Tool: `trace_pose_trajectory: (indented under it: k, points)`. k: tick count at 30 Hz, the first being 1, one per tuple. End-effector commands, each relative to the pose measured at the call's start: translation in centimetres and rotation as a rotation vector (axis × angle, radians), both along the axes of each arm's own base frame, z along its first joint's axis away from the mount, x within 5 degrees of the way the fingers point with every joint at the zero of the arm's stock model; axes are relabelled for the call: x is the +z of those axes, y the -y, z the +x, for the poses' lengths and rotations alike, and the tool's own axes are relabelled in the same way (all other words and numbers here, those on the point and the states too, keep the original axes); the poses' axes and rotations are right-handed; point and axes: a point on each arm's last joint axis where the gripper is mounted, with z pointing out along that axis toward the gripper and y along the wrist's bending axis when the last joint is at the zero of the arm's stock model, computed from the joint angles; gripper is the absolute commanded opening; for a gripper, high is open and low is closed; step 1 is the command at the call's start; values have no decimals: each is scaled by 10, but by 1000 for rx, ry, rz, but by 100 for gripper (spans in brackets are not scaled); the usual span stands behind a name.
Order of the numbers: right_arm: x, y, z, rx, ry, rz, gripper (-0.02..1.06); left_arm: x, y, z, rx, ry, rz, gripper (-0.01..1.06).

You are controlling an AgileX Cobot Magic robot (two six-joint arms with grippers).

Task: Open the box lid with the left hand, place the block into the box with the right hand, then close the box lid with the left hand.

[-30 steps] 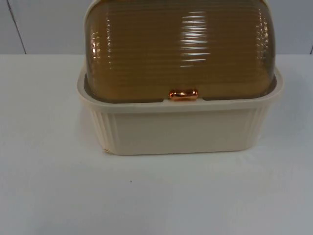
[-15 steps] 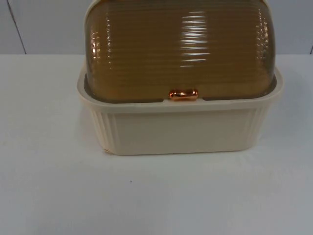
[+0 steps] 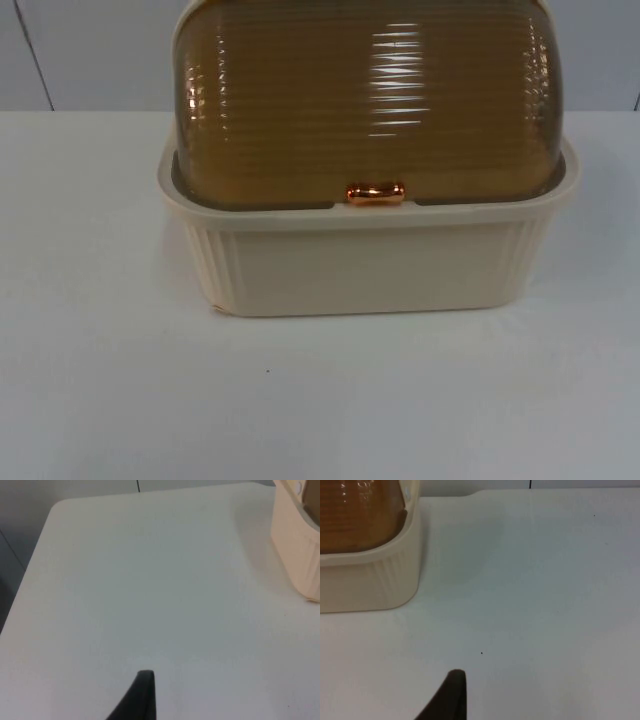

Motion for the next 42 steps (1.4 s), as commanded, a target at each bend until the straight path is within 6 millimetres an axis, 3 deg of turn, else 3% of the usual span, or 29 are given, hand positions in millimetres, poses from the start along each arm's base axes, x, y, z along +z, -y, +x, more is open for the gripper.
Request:
trace_pose_trajectory:
  k: [1,29,42]
  points:
    - [0,0,0,1,12,3,105,0,0,0,3,10,0,104]
    - [0,0,0,-1,12,3,105,-1,0,0,-2,10,-7,104]
    - [0,0,0,-3,12,6,105,-1,1,0,79,11,-9,104]
